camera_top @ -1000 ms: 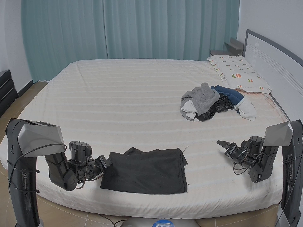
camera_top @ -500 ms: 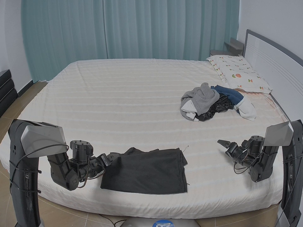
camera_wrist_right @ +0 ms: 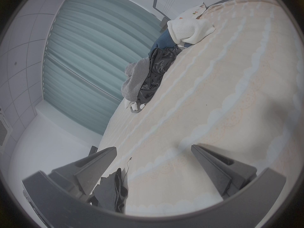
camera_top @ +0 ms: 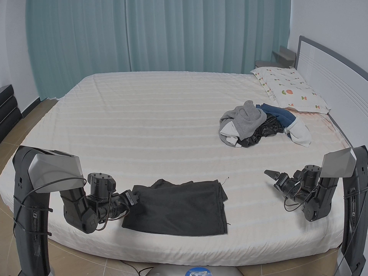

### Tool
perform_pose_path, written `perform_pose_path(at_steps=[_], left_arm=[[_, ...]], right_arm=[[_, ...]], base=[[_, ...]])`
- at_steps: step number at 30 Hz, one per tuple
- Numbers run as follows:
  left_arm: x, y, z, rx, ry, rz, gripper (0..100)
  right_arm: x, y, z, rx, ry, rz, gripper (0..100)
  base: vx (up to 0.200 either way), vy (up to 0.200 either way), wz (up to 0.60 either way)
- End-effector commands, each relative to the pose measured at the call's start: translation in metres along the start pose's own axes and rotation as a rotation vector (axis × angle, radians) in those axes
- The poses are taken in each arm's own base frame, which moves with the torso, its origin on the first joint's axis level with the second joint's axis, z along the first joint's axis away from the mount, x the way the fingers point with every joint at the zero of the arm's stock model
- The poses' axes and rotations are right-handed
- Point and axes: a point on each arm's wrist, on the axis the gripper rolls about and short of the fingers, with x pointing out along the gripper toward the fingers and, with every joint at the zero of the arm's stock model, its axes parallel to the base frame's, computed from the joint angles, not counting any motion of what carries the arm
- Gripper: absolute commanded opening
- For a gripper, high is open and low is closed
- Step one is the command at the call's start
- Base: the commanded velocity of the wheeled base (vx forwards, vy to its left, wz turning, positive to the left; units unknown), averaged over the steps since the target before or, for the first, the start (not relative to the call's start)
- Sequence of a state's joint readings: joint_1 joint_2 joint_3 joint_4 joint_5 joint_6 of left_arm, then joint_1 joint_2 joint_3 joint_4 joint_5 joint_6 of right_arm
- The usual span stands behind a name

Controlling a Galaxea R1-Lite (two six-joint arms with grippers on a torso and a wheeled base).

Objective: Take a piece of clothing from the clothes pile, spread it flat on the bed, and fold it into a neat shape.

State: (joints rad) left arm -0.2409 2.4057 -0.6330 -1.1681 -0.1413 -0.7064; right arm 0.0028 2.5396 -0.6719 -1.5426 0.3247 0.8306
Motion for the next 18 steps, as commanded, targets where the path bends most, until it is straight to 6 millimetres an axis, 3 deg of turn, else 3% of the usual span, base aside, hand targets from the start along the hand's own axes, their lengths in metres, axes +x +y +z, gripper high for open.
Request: perform_pose_path(at_steps=[1, 18], left_arm=[[-0.0004, 0.0008, -0.0010, -0.001, 0.003, 0.003, 0], [0.0000, 0.0022, 0.0012, -0.067, -0.083, 0.070, 0]], right_arm=[[-0.0003, 0.0002, -0.0001, 0.001, 0.001, 0.000, 100], [-0.0001, -0.0018, -0.0058, -0.014, 0.018, -0.008, 100]], base=[[0.000, 0.000, 0.00], [0.000, 0.000, 0.00]])
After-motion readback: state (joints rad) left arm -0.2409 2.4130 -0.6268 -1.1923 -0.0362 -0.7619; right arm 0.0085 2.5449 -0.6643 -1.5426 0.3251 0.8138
